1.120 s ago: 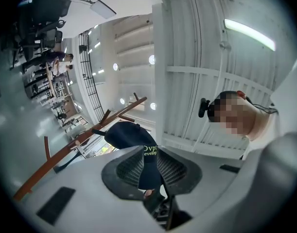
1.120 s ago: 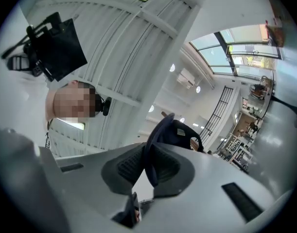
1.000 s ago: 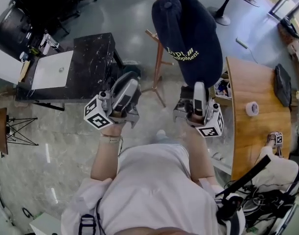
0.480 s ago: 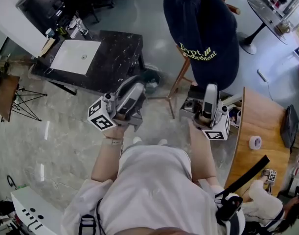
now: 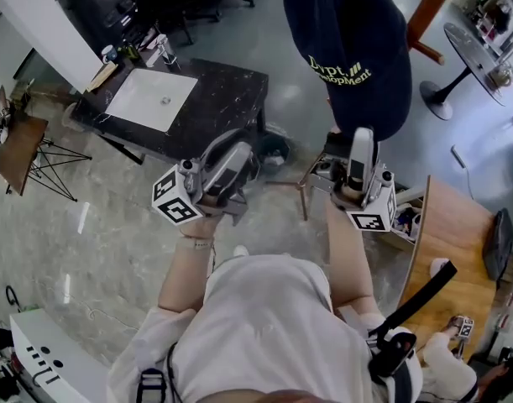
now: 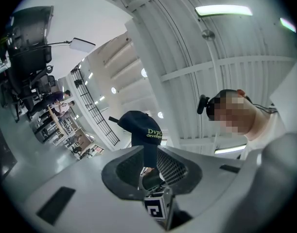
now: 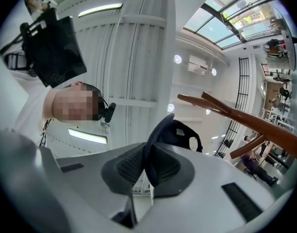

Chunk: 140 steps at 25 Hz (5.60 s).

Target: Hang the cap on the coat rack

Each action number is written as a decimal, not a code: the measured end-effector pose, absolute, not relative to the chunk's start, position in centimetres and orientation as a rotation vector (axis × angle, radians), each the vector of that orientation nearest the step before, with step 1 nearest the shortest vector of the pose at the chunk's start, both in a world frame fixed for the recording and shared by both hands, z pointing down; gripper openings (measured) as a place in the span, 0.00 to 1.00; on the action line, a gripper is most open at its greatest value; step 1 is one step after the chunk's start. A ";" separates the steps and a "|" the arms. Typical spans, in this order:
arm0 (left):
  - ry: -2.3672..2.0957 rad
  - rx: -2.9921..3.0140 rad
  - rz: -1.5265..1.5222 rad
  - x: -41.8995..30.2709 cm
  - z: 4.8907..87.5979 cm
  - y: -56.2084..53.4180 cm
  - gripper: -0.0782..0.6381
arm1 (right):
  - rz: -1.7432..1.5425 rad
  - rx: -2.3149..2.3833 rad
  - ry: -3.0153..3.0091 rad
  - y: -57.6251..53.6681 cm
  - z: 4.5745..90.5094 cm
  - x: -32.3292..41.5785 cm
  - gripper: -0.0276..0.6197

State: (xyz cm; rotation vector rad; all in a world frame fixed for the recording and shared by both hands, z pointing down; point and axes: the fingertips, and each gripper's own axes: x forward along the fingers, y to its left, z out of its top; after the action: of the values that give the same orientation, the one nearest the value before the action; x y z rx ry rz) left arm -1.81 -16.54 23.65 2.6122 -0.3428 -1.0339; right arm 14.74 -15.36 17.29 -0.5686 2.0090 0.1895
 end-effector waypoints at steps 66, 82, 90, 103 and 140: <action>-0.338 2.442 -0.594 -0.7 39.1 -15.8 0.23 | 0.126 -1.298 1.720 -17.6 39.6 20.2 0.12; -0.342 2.427 -0.538 -1.8 41.5 -15.7 0.23 | 0.198 -1.500 1.816 -18.9 44.0 18.5 0.12; -0.345 2.417 -0.539 -2.1 41.8 -15.4 0.23 | 0.138 -1.520 1.807 -19.1 46.3 18.7 0.12; -0.402 2.377 -0.523 -3.3 44.0 -15.1 0.23 | -0.029 -1.535 1.882 -20.0 51.8 15.7 0.12; -0.625 2.450 -0.989 -21.0 33.1 -13.9 0.20 | 0.254 -0.931 2.435 -19.0 29.8 -11.5 0.12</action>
State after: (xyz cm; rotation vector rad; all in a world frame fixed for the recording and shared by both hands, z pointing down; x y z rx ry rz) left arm -20.96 -13.93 33.09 2.4496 -0.6245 -0.9895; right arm -11.53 -19.02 29.75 -0.9311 2.4345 0.2536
